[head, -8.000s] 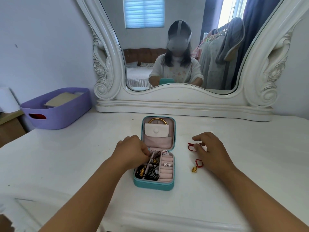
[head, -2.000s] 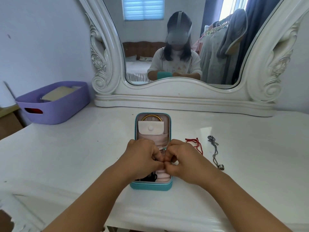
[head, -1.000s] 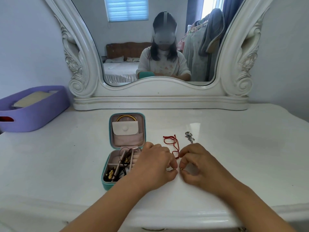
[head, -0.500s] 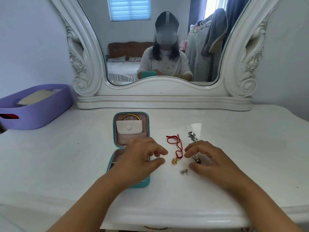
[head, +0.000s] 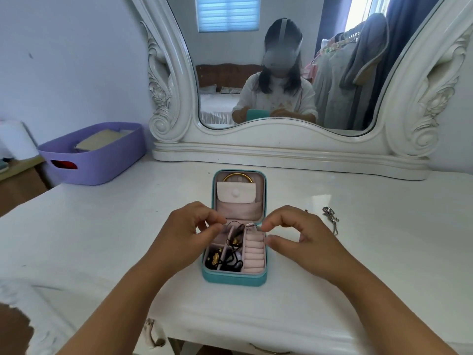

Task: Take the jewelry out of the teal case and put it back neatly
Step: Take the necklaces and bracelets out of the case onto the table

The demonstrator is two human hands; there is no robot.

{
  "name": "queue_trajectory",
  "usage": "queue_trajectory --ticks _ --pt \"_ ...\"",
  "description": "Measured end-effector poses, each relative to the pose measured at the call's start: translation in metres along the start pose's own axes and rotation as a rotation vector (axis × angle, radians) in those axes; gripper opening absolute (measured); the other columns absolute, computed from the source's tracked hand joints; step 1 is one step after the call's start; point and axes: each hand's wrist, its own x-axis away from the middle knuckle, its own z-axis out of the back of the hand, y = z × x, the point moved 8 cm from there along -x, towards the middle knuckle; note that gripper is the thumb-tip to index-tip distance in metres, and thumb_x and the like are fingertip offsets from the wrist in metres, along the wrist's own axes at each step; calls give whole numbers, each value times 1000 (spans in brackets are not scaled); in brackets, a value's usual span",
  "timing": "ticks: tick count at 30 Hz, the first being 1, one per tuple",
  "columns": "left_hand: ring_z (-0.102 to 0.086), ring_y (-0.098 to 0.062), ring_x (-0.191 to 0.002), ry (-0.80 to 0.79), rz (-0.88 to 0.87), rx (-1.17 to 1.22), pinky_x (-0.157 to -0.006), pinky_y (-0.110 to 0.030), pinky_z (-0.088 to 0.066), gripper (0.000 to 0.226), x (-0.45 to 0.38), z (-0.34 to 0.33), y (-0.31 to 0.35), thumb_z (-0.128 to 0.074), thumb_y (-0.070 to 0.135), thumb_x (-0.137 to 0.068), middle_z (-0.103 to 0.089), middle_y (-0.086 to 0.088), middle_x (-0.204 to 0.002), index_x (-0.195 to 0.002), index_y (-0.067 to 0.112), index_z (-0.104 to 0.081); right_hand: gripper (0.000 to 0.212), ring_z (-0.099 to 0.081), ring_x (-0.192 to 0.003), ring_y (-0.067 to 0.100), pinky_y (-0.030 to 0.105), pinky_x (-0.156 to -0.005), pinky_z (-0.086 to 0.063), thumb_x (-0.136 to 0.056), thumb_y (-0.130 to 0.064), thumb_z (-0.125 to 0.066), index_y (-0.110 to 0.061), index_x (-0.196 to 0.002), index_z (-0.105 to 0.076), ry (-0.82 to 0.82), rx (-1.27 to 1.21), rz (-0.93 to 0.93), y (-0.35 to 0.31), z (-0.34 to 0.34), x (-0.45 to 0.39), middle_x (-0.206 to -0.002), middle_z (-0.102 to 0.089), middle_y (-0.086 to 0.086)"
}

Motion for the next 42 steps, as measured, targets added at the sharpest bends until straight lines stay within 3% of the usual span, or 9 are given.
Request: queue_trajectory --ticks 8,14,19,22,25,28,31,37,42 --pt "-55 -5 -76 -69 64 -22 -64 -12 -38 12 0 -10 -14 -61 25 -85 -58 9 -84 -89 26 -72 21 -54 -90 4 9 -74 -39 -76 -7 -68 -27 -82 -64 -24 76 55 -10 -30 -25 -88 -64 -7" --pt "-57 -13 -76 -54 129 -114 -65 -24 -41 15 -10 -21 -9 -66 38 -78 -54 8 -75 -65 32 -62 22 -52 -86 1 7 -71 -39 -76 -3 -66 -23 -86 -66 -9 117 36 -7 -34 -31 -88 -62 -9" --pt "-57 -4 -66 27 106 202 -62 -14 -44 19 -19 -11 5 -72 23 -76 -62 7 -71 -60 31 -64 36 -52 -84 -5 2 -70 -37 -78 -5 -66 -22 -110 -61 33 78 -27 -3 -28 -33 -98 -61 -10" --pt "-58 -9 -67 39 53 355 -66 -26 -47 16 -25 -6 17 -72 19 -76 -66 1 -71 -63 27 -69 45 -53 -75 -10 3 -65 -39 -80 -2 -64 -29 -116 -59 30 -45 -43 -13 -24 -34 -93 -62 -17" --pt "-58 -10 -68 45 14 473 -67 -24 -48 16 -30 3 30 -70 15 -78 -67 -4 -72 -66 25 -71 38 -60 -78 -4 11 -68 -48 -83 -1 -62 -33 -103 -64 -56 -323 -75 -22 -28 -38 -84 -68 -17" --pt "-63 -15 -70 106 2 560 -71 -28 -52 13 -34 13 37 -70 15 -77 -71 3 -73 -70 25 -73 27 -56 -70 15 23 -65 -46 -84 -5 -61 -29 -76 -70 -45 -408 -93 -24 -26 -42 -74 -64 3" --pt "-63 -19 -75 144 14 588 -75 -33 -52 7 -35 16 39 -66 19 -81 -72 -7 -82 -80 22 -72 20 -50 -54 9 16 -50 -40 -86 -6 -58 -20 -79 -71 13 -491 -118 -27 -18 -45 -72 -66 5" --pt "-65 0 -86 -163 77 709 -78 -15 -50 17 -28 -23 41 -55 30 -85 -72 14 -83 -98 30 -66 15 -56 -53 14 21 -52 -49 -86 -7 -55 -10 -85 -69 128 -782 -93 -30 4 -51 -67 -67 6" --pt "-66 -11 -79 -263 150 587 -81 -27 -54 15 -26 -41 34 -65 11 -82 -73 -2 -86 -95 14 -71 13 -63 -60 12 20 -61 -54 -86 -10 -53 -7 -90 -65 245 -930 -74 -29 26 -52 -69 -70 3"
